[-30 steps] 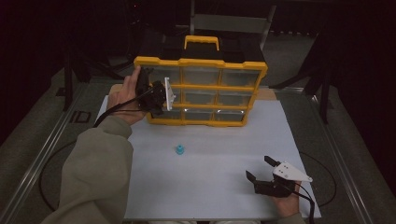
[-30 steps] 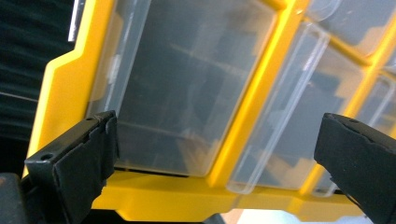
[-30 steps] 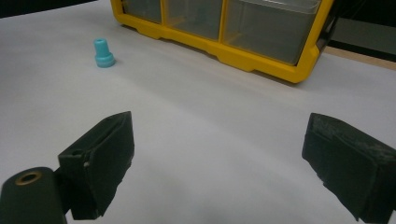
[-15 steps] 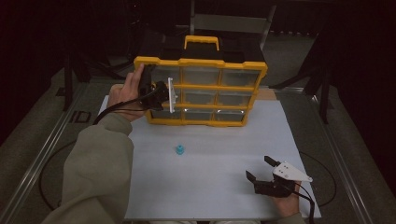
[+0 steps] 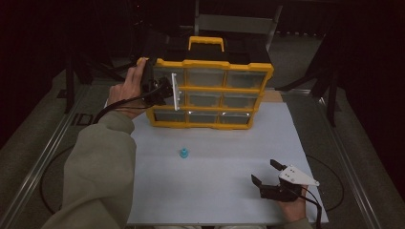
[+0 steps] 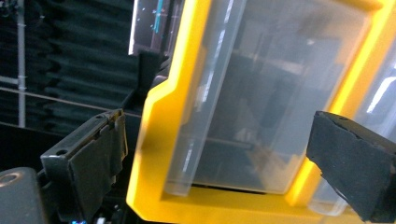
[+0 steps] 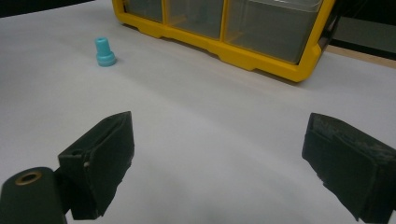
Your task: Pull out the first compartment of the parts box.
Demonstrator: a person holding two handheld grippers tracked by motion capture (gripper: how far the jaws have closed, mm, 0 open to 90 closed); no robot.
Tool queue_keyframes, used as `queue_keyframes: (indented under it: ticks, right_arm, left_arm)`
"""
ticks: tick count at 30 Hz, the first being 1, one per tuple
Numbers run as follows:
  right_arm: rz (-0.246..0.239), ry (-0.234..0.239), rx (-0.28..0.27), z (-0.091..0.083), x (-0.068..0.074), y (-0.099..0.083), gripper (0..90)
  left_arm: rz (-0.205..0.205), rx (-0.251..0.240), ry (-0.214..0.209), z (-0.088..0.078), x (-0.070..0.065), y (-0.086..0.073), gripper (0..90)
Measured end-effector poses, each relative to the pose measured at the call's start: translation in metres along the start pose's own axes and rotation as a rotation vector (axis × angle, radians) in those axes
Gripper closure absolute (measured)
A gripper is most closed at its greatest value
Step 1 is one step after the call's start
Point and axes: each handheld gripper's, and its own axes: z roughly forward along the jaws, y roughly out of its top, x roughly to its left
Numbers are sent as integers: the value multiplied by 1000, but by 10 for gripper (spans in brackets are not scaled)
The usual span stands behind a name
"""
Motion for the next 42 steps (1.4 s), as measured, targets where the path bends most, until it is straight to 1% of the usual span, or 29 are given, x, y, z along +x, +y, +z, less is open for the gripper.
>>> queue_keyframes:
  ticks: [2,3,4,6,8,9,10,11,13,14,15,16,17,19,20,21,22,24,26,28,32,34,39,42]
  right_arm:
    - [-1,0,1,0,0,0,90]
    - [0,1,0,0,0,0,90]
    - [0,1,0,0,0,0,90]
    - [1,1,0,0,0,0,90]
    - [3,2,-2,0,0,0,90]
    - [3,2,-3,0,0,0,90]
    - [3,2,-3,0,-1,0,90]
    - [3,2,-3,0,-1,0,90]
    - [4,2,-2,0,-1,0,90]
    - [4,2,-2,0,-1,0,90]
    - [3,5,-3,0,0,0,90]
    - [3,5,-3,0,0,0,90]
    - [4,2,-3,0,0,0,90]
    - [5,3,-4,0,0,0,90]
    - [5,3,-4,0,0,0,90]
    - [5,3,-4,0,0,0,90]
    - [5,3,-4,0,0,0,90]
    - [6,3,-5,0,-1,0,90]
    - [7,3,-4,0,-1,0,90]
    - [7,3,-4,0,-1,0,90]
    - [7,2,-5,0,-1,0,90]
    - [6,1,-4,0,-1,0,90]
    - [10,1,-6,-1,-1,0,90]
    - [12,-1,-5,-1,-1,-1,90]
  left_arm:
    - [-5,18,7,2,0,0,98]
    - [5,26,18,3,-1,1,117]
    - [5,26,18,3,-1,1,148]
    - [31,39,30,5,-2,1,165]
    - [38,42,49,6,-3,1,206]
    - [38,41,55,6,-3,1,236]
    - [43,39,59,5,-3,1,246]
    - [57,37,70,5,-3,2,270]
    - [67,29,86,4,-3,2,316]
    - [67,29,86,4,-3,2,341]
    - [73,24,99,3,-3,2,379]
    - [77,18,105,2,-4,2,379]
    - [85,13,117,2,-4,2,438]
    - [93,10,138,0,-3,2,490]
    - [93,10,138,0,-3,2,515]
    - [92,7,152,0,-3,2,530]
    - [89,9,165,-1,-2,2,530]
    - [89,11,165,-1,0,1,548]
    - [98,11,174,-1,-3,2,568]
    - [115,18,186,-1,-4,2,576]
    - [112,22,200,-1,-6,2,581]
    - [115,24,217,-1,-8,2,581]
    - [99,23,238,-3,-12,2,586]
    - [92,31,245,-4,-13,3,584]
